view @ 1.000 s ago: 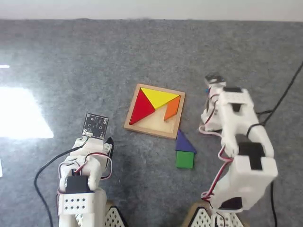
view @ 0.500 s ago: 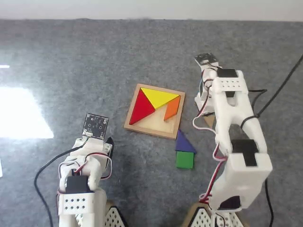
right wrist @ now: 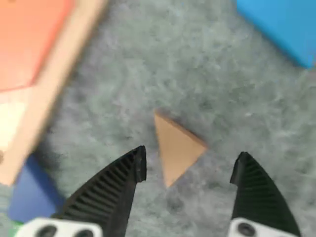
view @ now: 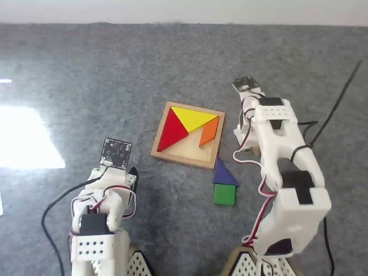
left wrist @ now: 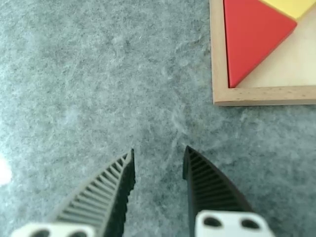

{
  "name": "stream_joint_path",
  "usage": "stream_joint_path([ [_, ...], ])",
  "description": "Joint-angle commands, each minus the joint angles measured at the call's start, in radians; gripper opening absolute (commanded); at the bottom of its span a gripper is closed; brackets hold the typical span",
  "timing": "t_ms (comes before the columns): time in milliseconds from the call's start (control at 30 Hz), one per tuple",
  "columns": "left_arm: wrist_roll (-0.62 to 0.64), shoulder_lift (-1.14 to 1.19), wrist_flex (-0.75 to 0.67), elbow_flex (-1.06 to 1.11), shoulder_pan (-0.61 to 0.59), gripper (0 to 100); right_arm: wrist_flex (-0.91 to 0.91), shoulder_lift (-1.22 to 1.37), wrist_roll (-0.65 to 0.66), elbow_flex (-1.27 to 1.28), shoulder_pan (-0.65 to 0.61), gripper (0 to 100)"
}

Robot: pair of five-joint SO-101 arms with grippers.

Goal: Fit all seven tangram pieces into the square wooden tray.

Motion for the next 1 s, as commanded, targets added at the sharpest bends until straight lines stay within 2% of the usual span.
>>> stream_joint_path([
  [0,-0.012,-0.015,0.0,-0.008,-0.006,15,-0.007,0.048,0.014,-0.075,0.028,28.9],
  [167,-0.012,-0.015,0.0,-0.008,-0.006,15,-0.008,0.079,0.006,-0.083,0.022,27.9],
  [333,-0.012,-0.015,0.0,-0.008,-0.006,15,0.001,-0.05,0.008,-0.058,0.018,29.1],
  [633,-0.012,-0.015,0.0,-0.008,-0.006,15,-0.082,-0.298,0.048,0.226,-0.143,30.0],
  [833,-0.012,-0.015,0.0,-0.008,-0.006,15,-0.119,-0.2,0.051,0.222,-0.136,29.9],
  [967,-0.012,-0.015,0.0,-0.008,-0.006,15,-0.101,-0.061,0.051,0.112,-0.101,29.9],
])
